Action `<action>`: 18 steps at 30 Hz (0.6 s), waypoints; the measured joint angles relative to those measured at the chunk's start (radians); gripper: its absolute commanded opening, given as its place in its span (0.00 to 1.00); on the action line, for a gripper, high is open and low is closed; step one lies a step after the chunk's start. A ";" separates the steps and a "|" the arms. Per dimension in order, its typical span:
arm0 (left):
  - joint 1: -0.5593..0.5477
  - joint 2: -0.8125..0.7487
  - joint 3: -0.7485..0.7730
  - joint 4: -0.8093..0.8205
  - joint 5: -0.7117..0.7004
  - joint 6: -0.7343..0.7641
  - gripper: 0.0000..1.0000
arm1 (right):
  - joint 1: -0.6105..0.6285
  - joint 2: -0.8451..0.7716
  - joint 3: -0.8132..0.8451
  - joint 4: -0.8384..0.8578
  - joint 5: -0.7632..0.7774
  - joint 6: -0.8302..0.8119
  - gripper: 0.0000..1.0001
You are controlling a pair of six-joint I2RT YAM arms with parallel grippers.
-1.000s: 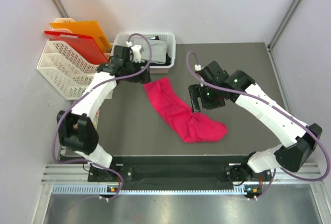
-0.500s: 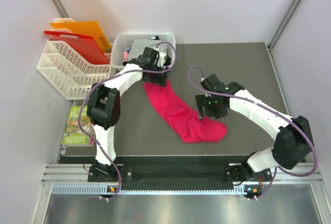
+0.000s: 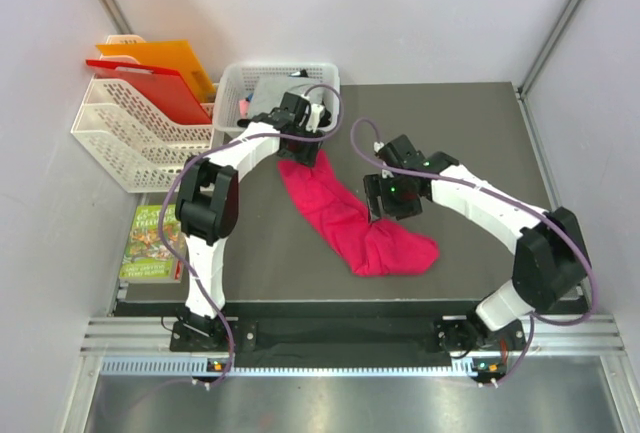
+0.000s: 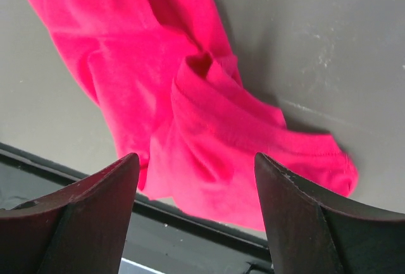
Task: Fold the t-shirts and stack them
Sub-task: Flatten out the tshirt
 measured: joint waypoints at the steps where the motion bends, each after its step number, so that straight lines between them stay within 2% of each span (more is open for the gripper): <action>1: 0.000 0.000 -0.002 0.001 0.000 0.001 0.63 | 0.000 0.017 0.004 0.006 -0.003 -0.007 0.73; 3: 0.000 0.000 -0.008 0.002 0.001 0.001 0.62 | 0.000 0.043 0.006 0.024 -0.003 -0.020 0.73; 10: 0.000 0.000 -0.041 0.001 0.005 0.002 0.49 | -0.004 0.123 0.013 0.085 -0.005 -0.055 0.71; 12: 0.000 0.000 -0.042 0.001 0.008 0.002 0.29 | -0.008 0.140 0.013 0.102 -0.007 -0.064 0.68; 14: 0.000 0.000 -0.042 0.001 0.010 -0.003 0.15 | -0.011 0.156 0.013 0.114 -0.010 -0.069 0.64; 15: 0.000 0.000 -0.042 0.001 0.012 -0.004 0.05 | -0.013 0.161 0.013 0.118 -0.014 -0.071 0.55; 17: 0.000 0.000 -0.042 0.001 0.013 -0.003 0.00 | -0.013 0.164 0.013 0.122 -0.023 -0.072 0.44; 18: 0.000 0.000 -0.042 0.001 0.012 -0.004 0.00 | -0.013 0.163 0.013 0.125 -0.027 -0.076 0.28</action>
